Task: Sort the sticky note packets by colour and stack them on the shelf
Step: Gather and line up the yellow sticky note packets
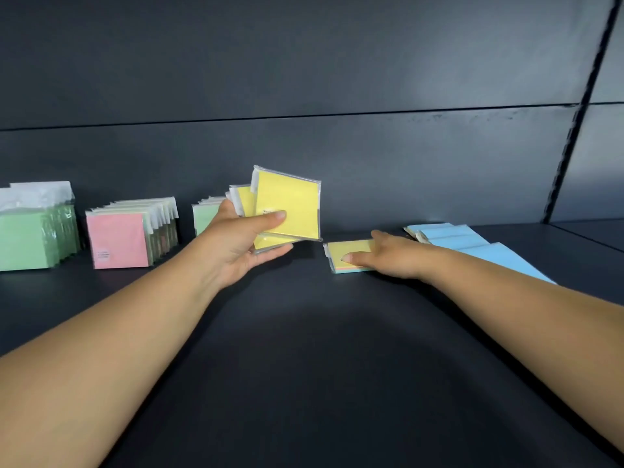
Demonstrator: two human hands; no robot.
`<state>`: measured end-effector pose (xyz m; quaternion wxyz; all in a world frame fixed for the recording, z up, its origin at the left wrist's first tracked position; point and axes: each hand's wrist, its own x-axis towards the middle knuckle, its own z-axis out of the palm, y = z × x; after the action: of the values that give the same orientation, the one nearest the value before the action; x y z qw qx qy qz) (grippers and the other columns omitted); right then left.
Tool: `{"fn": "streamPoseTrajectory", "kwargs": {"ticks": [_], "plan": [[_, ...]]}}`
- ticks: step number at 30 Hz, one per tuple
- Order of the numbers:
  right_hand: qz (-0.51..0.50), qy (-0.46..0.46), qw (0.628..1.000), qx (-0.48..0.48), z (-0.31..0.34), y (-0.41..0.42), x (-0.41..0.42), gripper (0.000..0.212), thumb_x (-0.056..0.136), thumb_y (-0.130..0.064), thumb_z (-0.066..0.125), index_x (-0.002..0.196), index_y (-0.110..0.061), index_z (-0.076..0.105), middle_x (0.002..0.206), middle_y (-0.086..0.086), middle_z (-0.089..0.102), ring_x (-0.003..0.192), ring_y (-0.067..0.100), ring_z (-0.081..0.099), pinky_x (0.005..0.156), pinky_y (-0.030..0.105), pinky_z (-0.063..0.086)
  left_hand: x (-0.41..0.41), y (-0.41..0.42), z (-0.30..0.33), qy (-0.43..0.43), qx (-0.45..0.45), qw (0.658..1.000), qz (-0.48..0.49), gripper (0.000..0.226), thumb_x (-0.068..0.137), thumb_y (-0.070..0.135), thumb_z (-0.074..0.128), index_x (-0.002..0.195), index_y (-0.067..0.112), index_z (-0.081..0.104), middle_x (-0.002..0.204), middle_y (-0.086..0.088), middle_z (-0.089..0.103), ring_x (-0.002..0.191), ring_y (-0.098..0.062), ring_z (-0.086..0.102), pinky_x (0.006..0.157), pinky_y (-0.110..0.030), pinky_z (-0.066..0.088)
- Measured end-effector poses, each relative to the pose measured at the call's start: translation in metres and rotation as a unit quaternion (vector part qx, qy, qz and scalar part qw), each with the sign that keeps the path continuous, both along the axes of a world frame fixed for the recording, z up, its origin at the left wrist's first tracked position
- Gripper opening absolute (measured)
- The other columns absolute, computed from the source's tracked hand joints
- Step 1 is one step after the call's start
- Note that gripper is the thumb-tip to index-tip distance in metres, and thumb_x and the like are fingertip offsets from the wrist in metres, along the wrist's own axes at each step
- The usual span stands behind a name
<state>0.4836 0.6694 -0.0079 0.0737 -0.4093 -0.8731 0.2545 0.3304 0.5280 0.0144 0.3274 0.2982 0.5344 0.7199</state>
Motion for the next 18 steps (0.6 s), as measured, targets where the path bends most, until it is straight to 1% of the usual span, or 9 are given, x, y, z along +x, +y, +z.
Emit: {"fn": "streamPoseTrajectory", "kwargs": {"ticks": [3, 5, 8, 9, 11, 12, 14, 16, 18], "plan": [[-0.001, -0.028, 1.000, 0.009, 0.002, -0.001, 0.000, 0.083, 0.085, -0.060, 0.047, 0.148, -0.016, 0.015, 0.154, 0.000, 0.023, 0.141, 0.023, 0.024, 0.106, 0.032, 0.025, -0.003, 0.001, -0.001, 0.001, -0.006, 1.000, 0.002, 0.029, 0.082, 0.000, 0.064, 0.097, 0.021, 0.050, 0.099, 0.000, 0.067, 0.087, -0.018, 0.066, 0.061, -0.035, 0.060], [-0.007, -0.041, 0.999, 0.013, 0.003, -0.003, 0.000, 0.084, 0.084, -0.062, 0.047, 0.147, -0.015, 0.017, 0.153, 0.003, 0.027, 0.139, 0.024, 0.028, 0.103, 0.033, 0.027, -0.002, 0.003, -0.003, 0.005, -0.014, 1.000, -0.001, 0.030, 0.082, 0.000, 0.064, 0.098, 0.021, 0.050, 0.101, -0.001, 0.066, 0.089, -0.019, 0.066, 0.062, -0.035, 0.060], [0.005, -0.032, 0.999, 0.001, 0.001, -0.002, 0.001, 0.086, 0.085, -0.059, 0.048, 0.150, -0.019, 0.009, 0.156, 0.000, 0.019, 0.142, 0.023, 0.022, 0.109, 0.032, 0.023, 0.001, 0.004, -0.003, 0.003, -0.018, 1.000, 0.000, 0.029, 0.082, 0.000, 0.064, 0.094, 0.022, 0.049, 0.100, 0.000, 0.066, 0.089, -0.019, 0.066, 0.062, -0.036, 0.060], [0.014, -0.011, 1.000, -0.015, 0.000, -0.003, 0.002, 0.087, 0.085, -0.056, 0.052, 0.150, -0.022, 0.006, 0.156, -0.003, 0.018, 0.143, 0.021, 0.021, 0.111, 0.032, 0.021, 0.002, 0.004, -0.003, 0.002, -0.016, 1.000, 0.001, 0.029, 0.082, 0.000, 0.064, 0.092, 0.022, 0.048, 0.099, 0.000, 0.066, 0.089, -0.019, 0.066, 0.062, -0.036, 0.060], [0.030, 0.061, 0.995, -0.069, -0.002, -0.004, 0.003, 0.088, 0.084, -0.045, 0.062, 0.150, -0.027, 0.007, 0.155, -0.006, 0.023, 0.141, 0.016, 0.025, 0.112, 0.029, 0.021, 0.001, 0.003, -0.001, -0.004, -0.011, 1.000, 0.005, 0.028, 0.082, 0.000, 0.064, 0.092, 0.021, 0.048, 0.098, 0.000, 0.066, 0.087, -0.018, 0.066, 0.061, -0.035, 0.060], [0.038, 0.101, 0.989, -0.101, -0.001, -0.006, 0.004, 0.086, 0.083, -0.035, 0.066, 0.149, -0.029, 0.010, 0.153, -0.007, 0.028, 0.139, 0.015, 0.029, 0.110, 0.025, 0.023, 0.000, 0.002, -0.001, -0.008, -0.010, 1.000, 0.007, 0.028, 0.082, 0.000, 0.064, 0.096, 0.020, 0.049, 0.100, -0.001, 0.066, 0.087, -0.018, 0.066, 0.060, -0.035, 0.060], [0.048, 0.171, 0.974, -0.143, -0.001, -0.011, 0.006, 0.083, 0.082, -0.013, 0.069, 0.147, -0.029, 0.020, 0.145, -0.004, 0.040, 0.130, 0.014, 0.040, 0.102, 0.021, 0.030, -0.002, 0.002, 0.000, -0.019, -0.008, 1.000, 0.018, 0.039, 0.081, 0.000, 0.065, 0.113, 0.016, 0.049, 0.109, -0.004, 0.065, 0.094, -0.020, 0.065, 0.058, -0.034, 0.060], [0.046, 0.215, 0.964, -0.150, -0.001, -0.016, 0.006, 0.081, 0.079, -0.001, 0.068, 0.145, -0.029, 0.028, 0.126, -0.003, 0.051, 0.112, 0.014, 0.050, 0.092, 0.021, 0.038, -0.005, 0.003, 0.000, -0.031, -0.007, 0.999, 0.038, 0.050, 0.081, 0.001, 0.067, 0.124, 0.014, 0.046, 0.117, -0.006, 0.063, 0.101, -0.023, 0.063, 0.056, -0.033, 0.059], [0.027, 0.244, 0.957, -0.151, 0.001, -0.020, 0.006, 0.082, 0.077, 0.005, 0.068, 0.143, -0.029, 0.033, 0.109, -0.002, 0.051, 0.098, 0.016, 0.053, 0.086, 0.024, 0.043, -0.007, 0.003, 0.001, -0.040, -0.003, 0.998, 0.052, 0.054, 0.080, 0.001, 0.067, 0.127, 0.014, 0.044, 0.122, -0.006, 0.059, 0.107, -0.025, 0.061, 0.055, -0.032, 0.058]]}}
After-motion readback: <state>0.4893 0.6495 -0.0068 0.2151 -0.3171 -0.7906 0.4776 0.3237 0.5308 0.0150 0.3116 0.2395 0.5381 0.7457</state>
